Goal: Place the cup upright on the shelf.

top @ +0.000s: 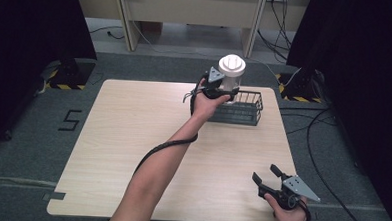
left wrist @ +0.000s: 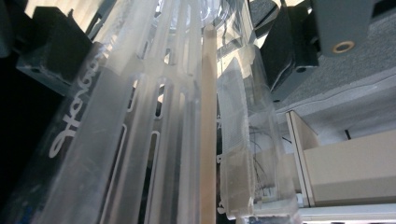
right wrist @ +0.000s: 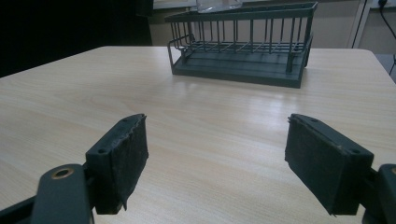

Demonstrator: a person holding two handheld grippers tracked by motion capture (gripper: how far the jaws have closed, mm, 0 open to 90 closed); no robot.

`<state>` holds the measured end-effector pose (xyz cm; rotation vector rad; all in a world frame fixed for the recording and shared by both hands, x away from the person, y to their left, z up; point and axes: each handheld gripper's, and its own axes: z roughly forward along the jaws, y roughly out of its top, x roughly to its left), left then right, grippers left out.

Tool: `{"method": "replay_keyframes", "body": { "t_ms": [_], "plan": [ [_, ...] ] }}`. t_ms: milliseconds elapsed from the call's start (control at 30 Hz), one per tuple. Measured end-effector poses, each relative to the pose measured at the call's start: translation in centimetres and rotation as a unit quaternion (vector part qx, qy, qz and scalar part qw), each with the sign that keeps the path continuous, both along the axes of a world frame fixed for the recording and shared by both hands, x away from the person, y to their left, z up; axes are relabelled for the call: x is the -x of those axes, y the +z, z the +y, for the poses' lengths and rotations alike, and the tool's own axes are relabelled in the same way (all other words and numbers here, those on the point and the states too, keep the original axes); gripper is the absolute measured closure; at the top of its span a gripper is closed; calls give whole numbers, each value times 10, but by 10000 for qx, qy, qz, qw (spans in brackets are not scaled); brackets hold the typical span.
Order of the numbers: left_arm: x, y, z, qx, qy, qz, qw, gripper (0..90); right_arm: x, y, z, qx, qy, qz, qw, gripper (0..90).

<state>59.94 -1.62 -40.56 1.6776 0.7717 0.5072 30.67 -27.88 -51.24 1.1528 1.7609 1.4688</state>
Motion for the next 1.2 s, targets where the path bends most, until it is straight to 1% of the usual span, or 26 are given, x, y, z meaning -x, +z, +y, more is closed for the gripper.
{"method": "replay_keyframes", "body": {
  "t_ms": [67,167,400,667,833,867,933,1100,1200],
  "plan": [
    [-1,-2,-1,37,6,11,10000,178,0,0,0,2,10,4,10000,218],
    [-2,-2,-2,8,36,11,10000,177,-1,-1,0,18,33,6,10000,218],
    [-2,-3,-6,66,31,-9,10000,178,-1,-1,1,50,52,5,10000,216],
    [-4,0,-11,36,0,-28,10000,178,0,0,3,55,77,25,10000,214],
    [-4,-4,-16,9,8,19,10000,177,0,0,2,53,65,-4,10000,213],
    [-3,-4,-17,-31,12,-15,10000,177,0,0,2,54,61,-6,10000,213],
    [-3,-4,-17,-42,25,-24,10000,177,0,0,2,42,58,6,10000,213],
    [-6,-5,-17,-8,27,25,10000,177,1,0,2,64,77,-7,9999,213],
    [-8,-6,-18,-41,58,17,10000,178,1,0,2,64,77,-13,9999,213]
  ]
}}
